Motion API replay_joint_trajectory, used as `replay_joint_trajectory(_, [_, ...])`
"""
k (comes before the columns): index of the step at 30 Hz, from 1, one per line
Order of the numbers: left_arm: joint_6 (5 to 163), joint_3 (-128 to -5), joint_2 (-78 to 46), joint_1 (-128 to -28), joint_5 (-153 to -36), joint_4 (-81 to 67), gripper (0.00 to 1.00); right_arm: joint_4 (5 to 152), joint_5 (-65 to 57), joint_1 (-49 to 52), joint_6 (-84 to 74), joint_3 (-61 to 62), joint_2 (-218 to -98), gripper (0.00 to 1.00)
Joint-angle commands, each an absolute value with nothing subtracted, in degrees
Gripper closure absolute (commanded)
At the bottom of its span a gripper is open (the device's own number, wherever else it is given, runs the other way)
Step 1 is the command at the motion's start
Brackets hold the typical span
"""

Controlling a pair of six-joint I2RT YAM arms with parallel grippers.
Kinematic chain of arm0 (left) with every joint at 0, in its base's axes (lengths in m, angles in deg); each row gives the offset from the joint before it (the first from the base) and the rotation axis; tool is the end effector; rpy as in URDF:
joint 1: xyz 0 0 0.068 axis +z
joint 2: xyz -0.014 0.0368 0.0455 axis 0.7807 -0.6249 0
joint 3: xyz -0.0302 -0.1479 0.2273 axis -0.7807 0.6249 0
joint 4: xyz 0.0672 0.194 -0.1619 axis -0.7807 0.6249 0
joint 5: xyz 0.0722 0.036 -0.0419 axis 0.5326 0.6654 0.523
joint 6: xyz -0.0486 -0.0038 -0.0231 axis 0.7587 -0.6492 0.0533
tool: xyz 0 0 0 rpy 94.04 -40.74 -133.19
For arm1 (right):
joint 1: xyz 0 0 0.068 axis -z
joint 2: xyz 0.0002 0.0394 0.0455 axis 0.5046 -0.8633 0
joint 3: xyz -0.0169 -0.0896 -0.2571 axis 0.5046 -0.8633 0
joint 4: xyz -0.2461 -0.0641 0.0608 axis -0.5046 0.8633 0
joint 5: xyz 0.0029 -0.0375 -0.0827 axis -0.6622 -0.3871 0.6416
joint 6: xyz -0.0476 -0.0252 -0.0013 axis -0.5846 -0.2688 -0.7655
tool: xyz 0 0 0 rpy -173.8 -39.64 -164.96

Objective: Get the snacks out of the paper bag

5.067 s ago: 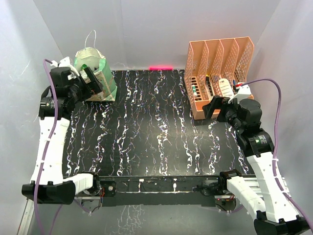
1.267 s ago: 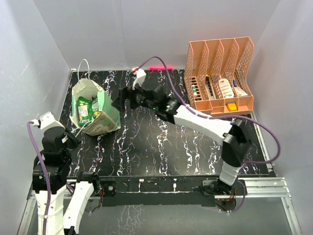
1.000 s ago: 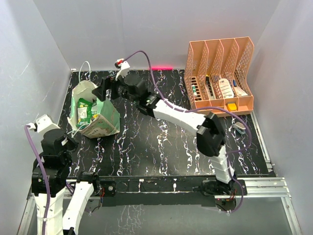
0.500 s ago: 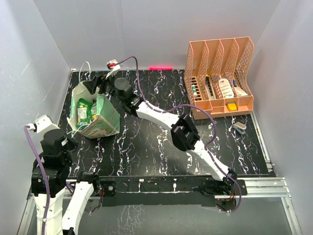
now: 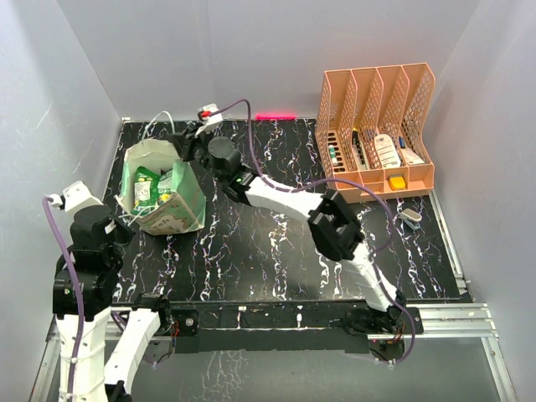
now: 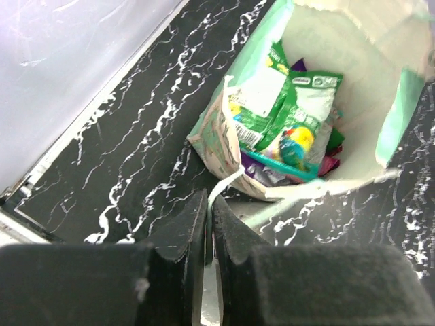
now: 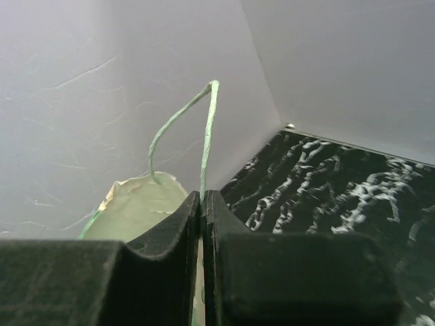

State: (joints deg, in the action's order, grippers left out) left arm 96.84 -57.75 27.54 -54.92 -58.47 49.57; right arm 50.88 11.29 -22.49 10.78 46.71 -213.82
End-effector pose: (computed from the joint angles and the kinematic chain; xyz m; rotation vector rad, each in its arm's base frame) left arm 0.0712 0.0122 0.3916 -0.6518 1.8084 0.1522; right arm 0.3495 0.4527 0.3121 -0.2590 1.4119 1.0049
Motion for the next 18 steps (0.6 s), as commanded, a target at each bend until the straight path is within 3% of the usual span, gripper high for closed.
replay_joint_trajectory(1, [95.73, -61.94, 24.97, -55.02, -63.37, 44.46, 0.89, 44.33, 19.03, -22.28, 6.57, 31.63, -194.22, 0.93])
replay_joint_trajectory(15, [105.44, -74.18, 8.43, -55.02, -82.13, 44.31, 0.78, 51.93, 26.52, -22.33, 17.16, -13.22, -154.93, 0.93])
replay_joint_trajectory(16, [105.48, -76.01, 7.04, -55.02, -82.82, 45.09, 0.74, 52.26, 26.32, -22.31, 17.44, -14.83, -153.19, 0.93])
replay_joint_trajectory(18, [104.44, -79.59, 5.12, -55.02, -84.09, 45.88, 0.51, 54.35, 27.10, -22.34, 18.37, -17.51, -150.14, 0.93])
